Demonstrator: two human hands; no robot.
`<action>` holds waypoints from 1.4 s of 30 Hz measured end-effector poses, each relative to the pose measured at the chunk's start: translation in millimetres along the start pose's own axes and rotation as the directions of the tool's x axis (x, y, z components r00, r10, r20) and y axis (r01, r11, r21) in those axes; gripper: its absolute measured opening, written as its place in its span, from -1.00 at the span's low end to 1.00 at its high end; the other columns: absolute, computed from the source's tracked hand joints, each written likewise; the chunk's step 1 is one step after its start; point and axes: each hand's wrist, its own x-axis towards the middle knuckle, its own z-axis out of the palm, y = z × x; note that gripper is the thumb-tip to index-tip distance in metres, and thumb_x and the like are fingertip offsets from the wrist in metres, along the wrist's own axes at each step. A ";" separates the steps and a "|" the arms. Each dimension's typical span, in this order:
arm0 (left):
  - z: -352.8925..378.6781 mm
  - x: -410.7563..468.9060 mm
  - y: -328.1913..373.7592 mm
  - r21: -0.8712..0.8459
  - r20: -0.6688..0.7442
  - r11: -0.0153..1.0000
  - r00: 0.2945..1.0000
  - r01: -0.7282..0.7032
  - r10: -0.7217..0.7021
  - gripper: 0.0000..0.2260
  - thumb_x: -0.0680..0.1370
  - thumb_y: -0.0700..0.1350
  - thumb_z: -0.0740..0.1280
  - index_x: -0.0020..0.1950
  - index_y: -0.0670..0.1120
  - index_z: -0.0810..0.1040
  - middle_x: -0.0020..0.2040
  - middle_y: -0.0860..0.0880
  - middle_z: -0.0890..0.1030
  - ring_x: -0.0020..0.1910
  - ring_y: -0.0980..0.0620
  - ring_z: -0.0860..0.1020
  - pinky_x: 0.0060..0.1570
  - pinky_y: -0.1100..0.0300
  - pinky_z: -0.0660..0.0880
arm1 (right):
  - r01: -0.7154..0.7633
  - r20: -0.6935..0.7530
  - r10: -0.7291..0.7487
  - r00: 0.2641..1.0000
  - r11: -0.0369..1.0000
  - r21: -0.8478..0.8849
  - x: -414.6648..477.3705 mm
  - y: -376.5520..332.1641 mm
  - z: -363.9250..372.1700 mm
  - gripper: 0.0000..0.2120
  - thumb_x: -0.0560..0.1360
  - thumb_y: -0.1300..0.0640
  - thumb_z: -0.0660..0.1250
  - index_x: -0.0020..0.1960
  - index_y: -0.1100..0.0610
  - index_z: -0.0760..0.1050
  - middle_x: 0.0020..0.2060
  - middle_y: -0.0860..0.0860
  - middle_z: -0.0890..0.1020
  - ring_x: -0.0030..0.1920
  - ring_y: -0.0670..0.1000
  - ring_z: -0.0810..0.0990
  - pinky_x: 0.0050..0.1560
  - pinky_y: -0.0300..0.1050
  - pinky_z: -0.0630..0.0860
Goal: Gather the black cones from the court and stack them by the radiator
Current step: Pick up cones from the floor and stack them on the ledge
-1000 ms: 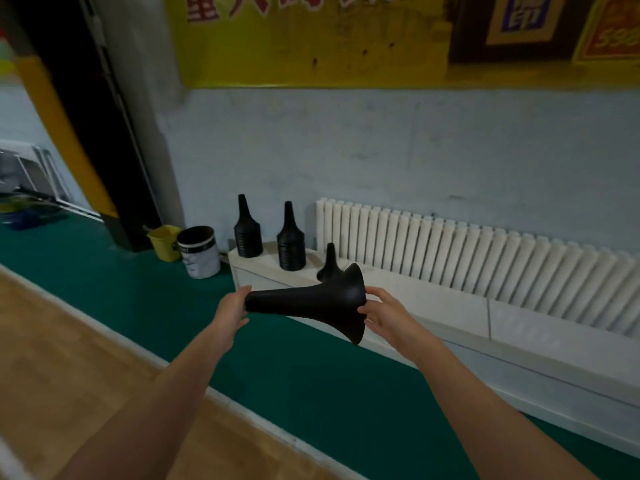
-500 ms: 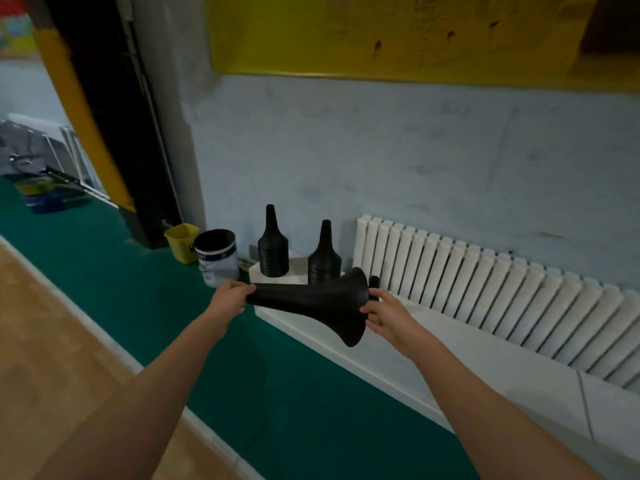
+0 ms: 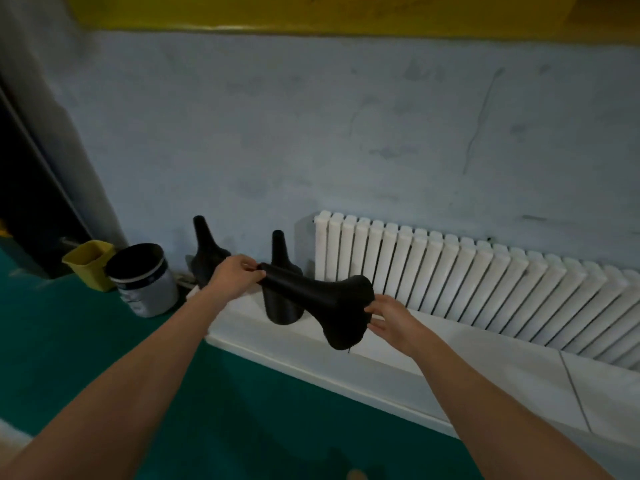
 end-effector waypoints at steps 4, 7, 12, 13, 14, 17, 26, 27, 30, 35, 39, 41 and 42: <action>38.6 83.3 35.8 0.034 0.056 0.999 0.998 -0.023 0.022 -0.70 0.45 -0.08 0.47 0.13 -0.16 0.59 0.08 -0.14 0.64 0.12 -0.10 0.58 0.17 0.12 0.45 | -0.060 -0.013 0.062 0.998 0.991 0.119 81.8 -25.1 -28.3 -0.77 0.51 0.34 0.25 0.15 0.22 0.46 0.13 0.18 0.49 0.19 0.18 0.49 0.23 -0.03 0.44; 58.8 137.7 67.1 0.018 0.109 0.999 0.994 -0.030 0.028 -0.76 0.44 -0.11 0.48 0.06 -0.14 0.60 -0.01 -0.17 0.64 -0.04 -0.13 0.62 0.01 0.08 0.56 | -0.097 0.009 0.097 0.995 0.985 0.146 135.6 -49.0 -40.4 -0.77 0.50 0.33 0.26 0.15 0.26 0.48 0.03 0.18 0.52 0.03 0.15 0.53 0.00 -0.09 0.50; 101.6 205.4 94.6 0.055 0.200 0.998 0.979 -0.043 0.032 -0.79 0.42 -0.07 0.50 0.01 -0.03 0.59 0.01 -0.13 0.64 -0.06 -0.05 0.61 0.07 0.08 0.56 | -0.173 -0.046 0.181 0.982 0.975 0.138 216.7 -50.2 -58.9 -0.86 0.51 0.28 0.28 0.06 0.24 0.51 -0.01 0.18 0.54 -0.01 0.11 0.54 0.01 -0.10 0.48; 118.0 225.8 95.9 0.094 0.224 0.994 0.974 -0.054 0.032 -0.76 0.42 -0.05 0.49 0.05 -0.03 0.59 0.01 -0.10 0.63 -0.03 -0.04 0.61 0.11 0.08 0.54 | -0.204 -0.054 0.213 0.975 0.968 0.144 240.2 -43.7 -63.5 -0.84 0.50 0.29 0.29 0.07 0.23 0.51 0.04 0.19 0.54 0.04 0.13 0.54 0.05 -0.09 0.48; 129.8 235.5 94.0 0.134 0.240 0.989 0.970 -0.066 0.032 -0.72 0.43 -0.04 0.49 0.10 -0.05 0.59 0.01 -0.06 0.62 -0.01 -0.01 0.60 0.12 0.12 0.52 | -0.222 -0.054 0.231 0.971 0.965 0.142 253.6 -35.1 -65.6 -0.81 0.49 0.30 0.30 0.10 0.22 0.50 0.11 0.20 0.53 0.12 0.15 0.54 0.09 -0.09 0.49; 169.2 271.1 85.0 0.202 0.321 0.974 0.947 -0.100 0.031 -0.67 0.45 -0.02 0.46 0.17 -0.09 0.57 0.02 0.01 0.57 0.03 0.05 0.54 0.10 0.22 0.43 | -0.299 -0.088 0.322 0.943 0.932 0.204 298.9 -10.6 -71.7 -0.71 0.47 0.34 0.30 0.19 0.28 0.42 0.29 0.22 0.43 0.31 0.23 0.41 0.09 -0.07 0.43; 257.2 351.5 20.6 0.342 0.499 0.909 0.865 -0.240 0.041 -0.77 0.39 -0.09 0.51 -0.07 -0.05 0.51 -0.15 -0.01 0.54 -0.18 0.05 0.53 -0.14 0.30 0.46 | -0.529 -0.045 0.546 0.836 0.826 0.197 388.1 28.8 -69.7 -0.62 0.49 0.35 0.22 0.30 0.23 0.29 0.23 0.14 0.38 0.27 0.13 0.36 0.24 -0.04 0.31; 264.8 352.3 13.0 0.347 0.516 0.902 0.855 -0.256 0.044 -0.77 0.38 -0.11 0.52 -0.12 -0.03 0.47 -0.20 0.00 0.51 -0.24 0.09 0.49 -0.23 0.37 0.42 | -0.528 -0.046 0.542 0.839 0.831 0.174 394.0 31.7 -67.1 -0.59 0.49 0.35 0.21 0.32 0.23 0.28 0.28 0.16 0.38 0.24 0.13 0.37 0.21 -0.05 0.32; 296.3 357.9 -17.9 0.374 0.596 0.891 0.803 -0.257 -0.019 -0.73 0.39 -0.10 0.51 -0.05 -0.03 0.45 -0.12 0.00 0.48 -0.17 0.07 0.46 -0.26 0.35 0.34 | -0.526 -0.089 0.540 0.837 0.839 0.142 410.0 40.1 -63.1 -0.51 0.52 0.36 0.17 0.42 0.19 0.20 0.29 0.17 0.35 0.27 0.17 0.36 0.11 -0.07 0.31; 320.7 363.6 -33.7 0.369 0.658 0.908 0.745 -0.196 -0.107 -0.64 0.45 -0.12 0.46 0.20 -0.15 0.49 0.02 -0.01 0.46 -0.02 0.08 0.44 -0.15 0.32 0.34 | -0.549 -0.100 0.575 0.812 0.811 0.203 410.8 42.8 -69.4 -0.71 0.55 0.29 0.22 0.24 0.14 0.31 0.17 0.14 0.39 0.14 0.12 0.39 0.01 -0.12 0.34; 318.7 375.0 -22.3 0.374 0.652 0.912 0.747 -0.170 -0.128 -0.72 0.48 -0.10 0.43 0.15 -0.14 0.52 -0.01 0.00 0.52 -0.02 0.07 0.48 -0.06 0.28 0.34 | -0.486 -0.105 0.551 0.828 0.798 0.356 396.2 28.8 -79.4 -0.94 0.57 0.25 0.22 -0.07 0.19 0.44 0.02 0.15 0.48 0.07 0.14 0.45 -0.15 -0.16 0.40; 318.5 378.3 -5.4 0.360 0.651 0.922 0.746 -0.143 -0.138 -0.78 0.49 -0.09 0.41 0.11 -0.09 0.54 -0.01 0.00 0.55 -0.01 0.05 0.51 -0.04 0.26 0.38 | -0.439 -0.130 0.519 0.845 0.810 0.389 384.6 10.6 -82.0 -0.92 0.57 0.27 0.23 -0.11 0.20 0.45 -0.05 0.15 0.50 0.05 0.15 0.48 -0.04 -0.12 0.45; 319.4 379.5 8.7 0.346 0.652 0.929 0.746 -0.134 -0.135 -0.81 0.49 -0.09 0.41 0.08 -0.07 0.54 -0.01 -0.01 0.56 -0.01 0.04 0.52 -0.03 0.26 0.39 | -0.405 -0.151 0.496 0.855 0.821 0.403 377.0 -0.8 -85.4 -0.91 0.57 0.27 0.23 -0.10 0.21 0.45 -0.04 0.17 0.52 0.05 0.16 0.50 0.06 -0.07 0.44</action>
